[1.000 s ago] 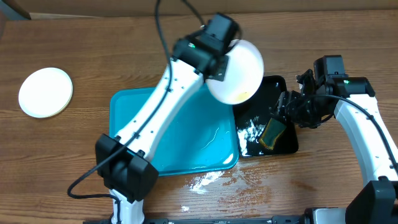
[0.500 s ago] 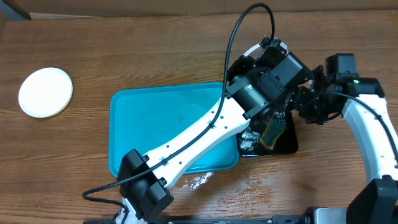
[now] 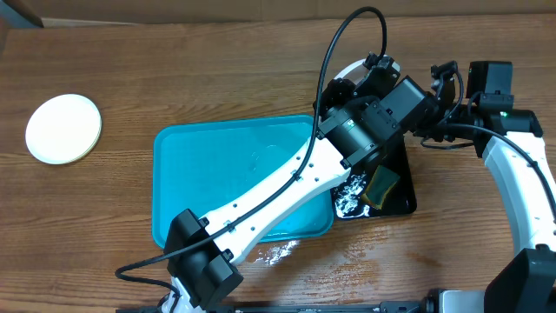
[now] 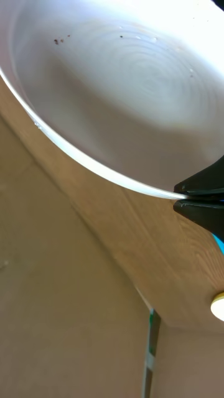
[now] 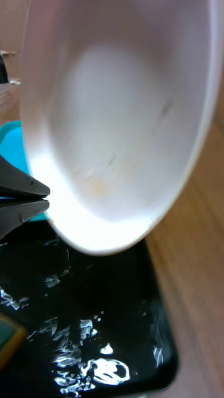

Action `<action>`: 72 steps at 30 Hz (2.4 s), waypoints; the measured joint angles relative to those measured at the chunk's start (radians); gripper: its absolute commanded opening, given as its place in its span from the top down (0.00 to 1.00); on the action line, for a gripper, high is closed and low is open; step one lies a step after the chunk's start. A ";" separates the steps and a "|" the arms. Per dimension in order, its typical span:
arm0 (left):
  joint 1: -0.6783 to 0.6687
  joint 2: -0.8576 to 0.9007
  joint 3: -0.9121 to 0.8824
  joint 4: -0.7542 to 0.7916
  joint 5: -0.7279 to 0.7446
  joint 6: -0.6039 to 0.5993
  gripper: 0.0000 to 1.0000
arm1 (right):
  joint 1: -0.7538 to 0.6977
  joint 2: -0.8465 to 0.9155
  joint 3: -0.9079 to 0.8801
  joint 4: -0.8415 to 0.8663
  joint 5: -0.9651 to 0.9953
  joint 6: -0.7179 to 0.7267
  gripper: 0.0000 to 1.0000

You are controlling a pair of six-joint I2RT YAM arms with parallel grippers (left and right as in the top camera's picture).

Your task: Clean dirty plates on tray and stack at the side

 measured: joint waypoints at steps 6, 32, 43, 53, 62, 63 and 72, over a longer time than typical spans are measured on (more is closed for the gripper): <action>0.000 0.000 0.000 -0.005 0.110 -0.004 0.96 | 0.000 0.000 0.000 0.074 -0.029 0.016 0.96; 0.105 0.000 0.000 -0.009 0.205 -0.069 0.96 | 0.051 0.004 -0.097 -0.042 0.034 0.015 0.81; 0.180 0.000 0.000 -0.066 0.321 -0.050 0.96 | 0.163 -0.015 -0.100 -0.317 0.354 0.043 0.46; 0.237 0.000 0.000 -0.126 0.476 -0.066 0.96 | 0.290 -0.021 -0.370 -0.027 0.590 0.179 0.40; 0.240 0.000 0.000 -0.126 0.540 -0.074 0.96 | 0.290 -0.023 -0.491 0.238 0.634 0.199 0.93; 0.240 0.000 0.000 -0.126 0.544 -0.075 0.96 | 0.290 -0.023 -0.491 0.235 0.634 0.200 0.95; 0.243 0.036 0.000 -0.156 0.552 -0.076 0.96 | 0.290 -0.057 -0.252 0.010 0.596 0.198 0.96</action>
